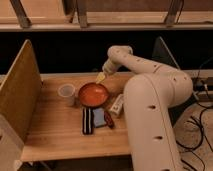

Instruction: Drag the pepper across the table

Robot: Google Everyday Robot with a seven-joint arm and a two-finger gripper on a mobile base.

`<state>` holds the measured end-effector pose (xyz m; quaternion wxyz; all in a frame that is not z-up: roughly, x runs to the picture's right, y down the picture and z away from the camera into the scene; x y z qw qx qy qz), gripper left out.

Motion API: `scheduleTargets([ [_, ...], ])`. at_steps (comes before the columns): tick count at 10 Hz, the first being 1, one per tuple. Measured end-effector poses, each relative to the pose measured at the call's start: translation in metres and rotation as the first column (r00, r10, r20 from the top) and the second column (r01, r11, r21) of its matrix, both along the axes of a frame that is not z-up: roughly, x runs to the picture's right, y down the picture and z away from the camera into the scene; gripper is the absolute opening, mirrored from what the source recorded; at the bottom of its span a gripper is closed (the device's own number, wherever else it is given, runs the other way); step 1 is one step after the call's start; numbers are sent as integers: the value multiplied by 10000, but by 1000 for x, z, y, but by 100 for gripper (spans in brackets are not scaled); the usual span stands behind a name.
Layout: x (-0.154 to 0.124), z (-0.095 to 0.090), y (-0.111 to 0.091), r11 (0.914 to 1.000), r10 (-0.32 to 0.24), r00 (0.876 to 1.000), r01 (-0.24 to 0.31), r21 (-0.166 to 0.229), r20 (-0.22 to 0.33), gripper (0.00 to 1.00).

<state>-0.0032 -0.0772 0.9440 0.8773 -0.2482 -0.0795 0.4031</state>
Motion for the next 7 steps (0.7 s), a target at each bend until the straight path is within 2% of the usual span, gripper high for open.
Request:
scheduleTargets([
  [3, 11, 4, -17, 9992, 334, 9959, -315, 244, -839, 80],
  [4, 22, 6, -28, 9965, 773, 9855, -718, 416, -1509, 80],
  [6, 46, 3, -44, 9829, 1814, 9443, -1653, 809, -2746, 80],
  [7, 60, -3, -47, 9692, 2456, 9090, -2244, 1012, -3366, 80],
])
